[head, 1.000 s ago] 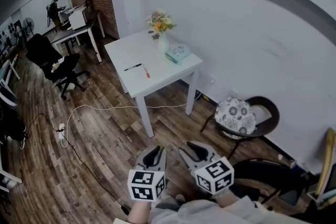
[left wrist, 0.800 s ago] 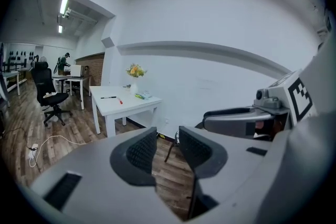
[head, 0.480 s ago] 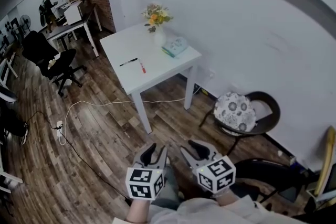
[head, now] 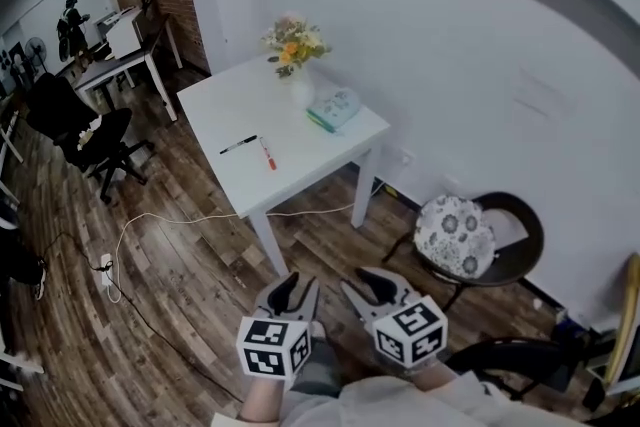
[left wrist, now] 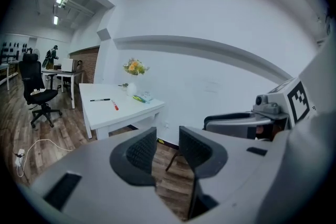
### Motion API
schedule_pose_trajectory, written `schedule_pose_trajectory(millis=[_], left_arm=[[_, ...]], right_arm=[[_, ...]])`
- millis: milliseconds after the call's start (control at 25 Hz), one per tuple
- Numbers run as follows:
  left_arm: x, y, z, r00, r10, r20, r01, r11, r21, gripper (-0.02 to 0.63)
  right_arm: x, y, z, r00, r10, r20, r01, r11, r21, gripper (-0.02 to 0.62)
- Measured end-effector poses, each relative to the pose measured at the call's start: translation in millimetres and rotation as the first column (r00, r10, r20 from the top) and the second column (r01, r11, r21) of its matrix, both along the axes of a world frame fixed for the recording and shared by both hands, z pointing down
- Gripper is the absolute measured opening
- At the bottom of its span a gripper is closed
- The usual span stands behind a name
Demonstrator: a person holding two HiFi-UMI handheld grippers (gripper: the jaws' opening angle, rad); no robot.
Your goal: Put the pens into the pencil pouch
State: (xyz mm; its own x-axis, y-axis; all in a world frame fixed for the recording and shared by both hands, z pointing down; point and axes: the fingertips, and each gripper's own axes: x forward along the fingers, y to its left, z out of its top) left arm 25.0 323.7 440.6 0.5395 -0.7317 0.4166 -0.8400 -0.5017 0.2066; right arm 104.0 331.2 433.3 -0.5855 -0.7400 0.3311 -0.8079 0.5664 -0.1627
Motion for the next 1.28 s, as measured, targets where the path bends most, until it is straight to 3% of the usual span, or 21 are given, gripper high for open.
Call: schedule_pose_trajectory(millis=[480, 680, 1280], left_arm=[[-30, -135, -22, 0.999, 0.052, 0.005, -0.052, 0.998, 0.046, 0.117], [-38, -154, -12, 0.998, 0.062, -0.004, -0.062, 0.998, 0.018, 0.117], [-65, -201, 8, 1.0, -0.01, -0.028, 0.009, 0.999, -0.042, 0.117]], right_arm=[[-29, -130, -17, 0.999, 0.053, 0.005, -0.053, 0.998, 0.02, 0.12], [-40, -148, -7, 0.999, 0.047, -0.006, -0.047, 0.999, -0.009, 0.12], [-60, -201, 8, 1.0, 0.013, -0.023, -0.014, 0.997, -0.073, 0.12]])
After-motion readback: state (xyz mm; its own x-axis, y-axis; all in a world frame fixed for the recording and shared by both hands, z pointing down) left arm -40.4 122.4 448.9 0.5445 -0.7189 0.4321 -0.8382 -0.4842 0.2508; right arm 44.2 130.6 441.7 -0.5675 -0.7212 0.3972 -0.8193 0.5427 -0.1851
